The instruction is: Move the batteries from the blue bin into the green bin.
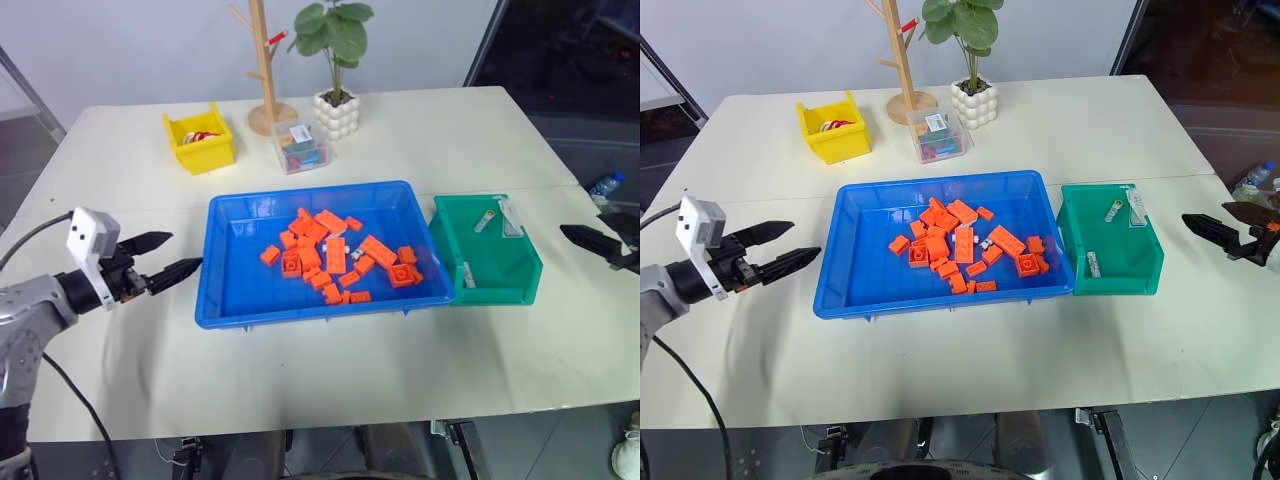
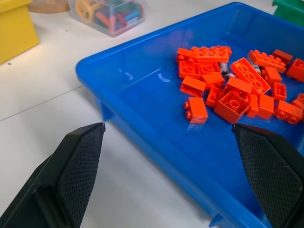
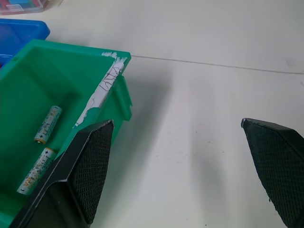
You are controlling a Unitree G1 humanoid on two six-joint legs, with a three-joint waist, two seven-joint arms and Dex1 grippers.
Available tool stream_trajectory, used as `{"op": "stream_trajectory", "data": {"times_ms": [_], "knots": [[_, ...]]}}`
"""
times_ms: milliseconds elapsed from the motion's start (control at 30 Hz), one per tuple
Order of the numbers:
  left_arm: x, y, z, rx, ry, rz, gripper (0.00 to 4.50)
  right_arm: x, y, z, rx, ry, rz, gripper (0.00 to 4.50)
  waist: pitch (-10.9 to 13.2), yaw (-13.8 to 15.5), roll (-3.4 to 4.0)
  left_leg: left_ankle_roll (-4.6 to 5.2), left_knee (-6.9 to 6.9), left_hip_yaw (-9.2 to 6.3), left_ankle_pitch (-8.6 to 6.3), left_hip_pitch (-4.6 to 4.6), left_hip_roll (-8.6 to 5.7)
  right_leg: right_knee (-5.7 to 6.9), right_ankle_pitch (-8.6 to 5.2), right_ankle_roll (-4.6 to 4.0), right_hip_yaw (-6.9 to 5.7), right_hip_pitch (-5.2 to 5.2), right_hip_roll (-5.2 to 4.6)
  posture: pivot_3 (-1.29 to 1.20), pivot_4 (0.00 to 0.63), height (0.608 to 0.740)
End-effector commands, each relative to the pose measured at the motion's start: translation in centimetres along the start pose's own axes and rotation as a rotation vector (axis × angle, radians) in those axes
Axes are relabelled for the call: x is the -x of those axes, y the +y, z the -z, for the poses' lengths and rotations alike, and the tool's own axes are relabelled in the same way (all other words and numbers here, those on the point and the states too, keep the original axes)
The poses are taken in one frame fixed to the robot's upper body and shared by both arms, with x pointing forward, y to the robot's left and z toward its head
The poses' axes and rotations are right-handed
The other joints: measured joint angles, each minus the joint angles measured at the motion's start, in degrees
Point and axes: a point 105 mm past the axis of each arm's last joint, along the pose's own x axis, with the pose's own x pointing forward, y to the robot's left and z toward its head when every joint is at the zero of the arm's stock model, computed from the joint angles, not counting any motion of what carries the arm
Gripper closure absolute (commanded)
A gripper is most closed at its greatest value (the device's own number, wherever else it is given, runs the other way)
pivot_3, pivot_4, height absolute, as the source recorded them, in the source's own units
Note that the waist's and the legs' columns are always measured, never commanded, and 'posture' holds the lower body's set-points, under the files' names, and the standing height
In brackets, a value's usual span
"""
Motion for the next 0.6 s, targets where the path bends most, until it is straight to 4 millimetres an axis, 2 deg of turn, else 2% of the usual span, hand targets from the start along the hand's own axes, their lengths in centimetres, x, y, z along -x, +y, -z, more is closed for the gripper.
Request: {"op": "stream_trajectory", "data": {"times_ms": [33, 600], "knots": [[-0.38, -0.56, -1.05, -0.033, -0.022, 0.029, 0.00, 0.52, -0.12, -1.56, 0.023, -0.065, 0.013, 0.08, 0.00, 0.00, 0.00, 0.00, 0.00, 0.00, 0.00, 0.00, 0.00, 0.00, 0.00, 0.00, 0.00, 0.00, 0.00, 0.00, 0.150, 0.740], [-1.06, -0.69, -1.70, -0.035, -0.054, 0.030, 0.00, 0.03, -0.10, -1.57, 0.022, -0.071, 0.020, 0.08, 0.00, -0.01, 0.00, 0.00, 0.00, 0.00, 0.00, 0.00, 0.00, 0.01, 0.01, 0.00, 0.00, 0.00, 0.00, 0.00, 0.150, 0.740]]}}
